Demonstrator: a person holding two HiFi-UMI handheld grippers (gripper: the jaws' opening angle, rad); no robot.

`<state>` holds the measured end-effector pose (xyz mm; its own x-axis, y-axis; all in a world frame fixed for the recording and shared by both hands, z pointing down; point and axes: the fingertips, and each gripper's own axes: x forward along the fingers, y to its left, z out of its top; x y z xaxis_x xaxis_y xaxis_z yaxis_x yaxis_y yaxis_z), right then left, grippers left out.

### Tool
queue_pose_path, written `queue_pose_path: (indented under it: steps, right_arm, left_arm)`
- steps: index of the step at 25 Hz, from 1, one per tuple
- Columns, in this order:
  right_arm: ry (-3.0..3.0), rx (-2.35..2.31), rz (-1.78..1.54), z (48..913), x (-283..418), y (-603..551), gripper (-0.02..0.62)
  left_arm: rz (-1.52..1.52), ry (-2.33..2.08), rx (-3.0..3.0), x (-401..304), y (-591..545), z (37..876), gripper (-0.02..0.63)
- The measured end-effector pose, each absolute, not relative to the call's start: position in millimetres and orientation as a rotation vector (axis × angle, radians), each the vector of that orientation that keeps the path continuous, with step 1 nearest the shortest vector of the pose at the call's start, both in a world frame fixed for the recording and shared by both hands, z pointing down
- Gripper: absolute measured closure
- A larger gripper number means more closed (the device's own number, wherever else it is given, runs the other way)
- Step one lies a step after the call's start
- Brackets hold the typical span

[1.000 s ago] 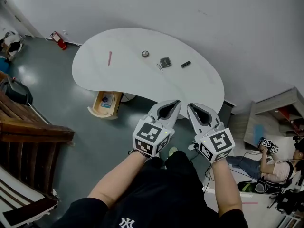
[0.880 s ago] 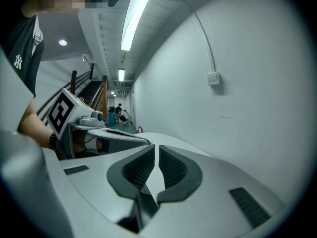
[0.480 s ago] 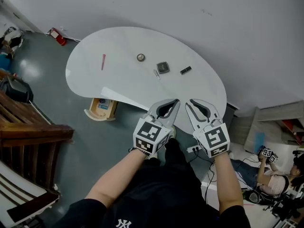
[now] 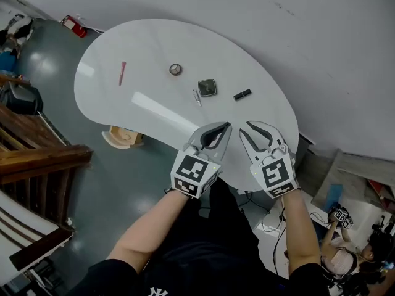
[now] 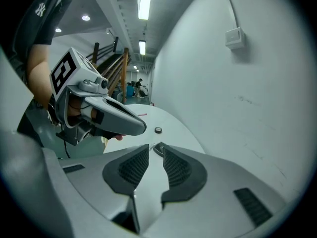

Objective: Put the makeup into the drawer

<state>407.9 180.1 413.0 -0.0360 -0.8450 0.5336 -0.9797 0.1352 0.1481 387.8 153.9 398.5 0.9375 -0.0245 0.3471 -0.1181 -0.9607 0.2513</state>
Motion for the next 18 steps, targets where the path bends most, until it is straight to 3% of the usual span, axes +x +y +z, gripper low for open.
queue_pose_path:
  steps: [18]
  right_arm:
    - [-1.944, 1.426, 0.351, 535, 478, 126, 0.471]
  left_arm:
    - [0.621, -0.243, 2.731, 450, 114, 494, 0.597]
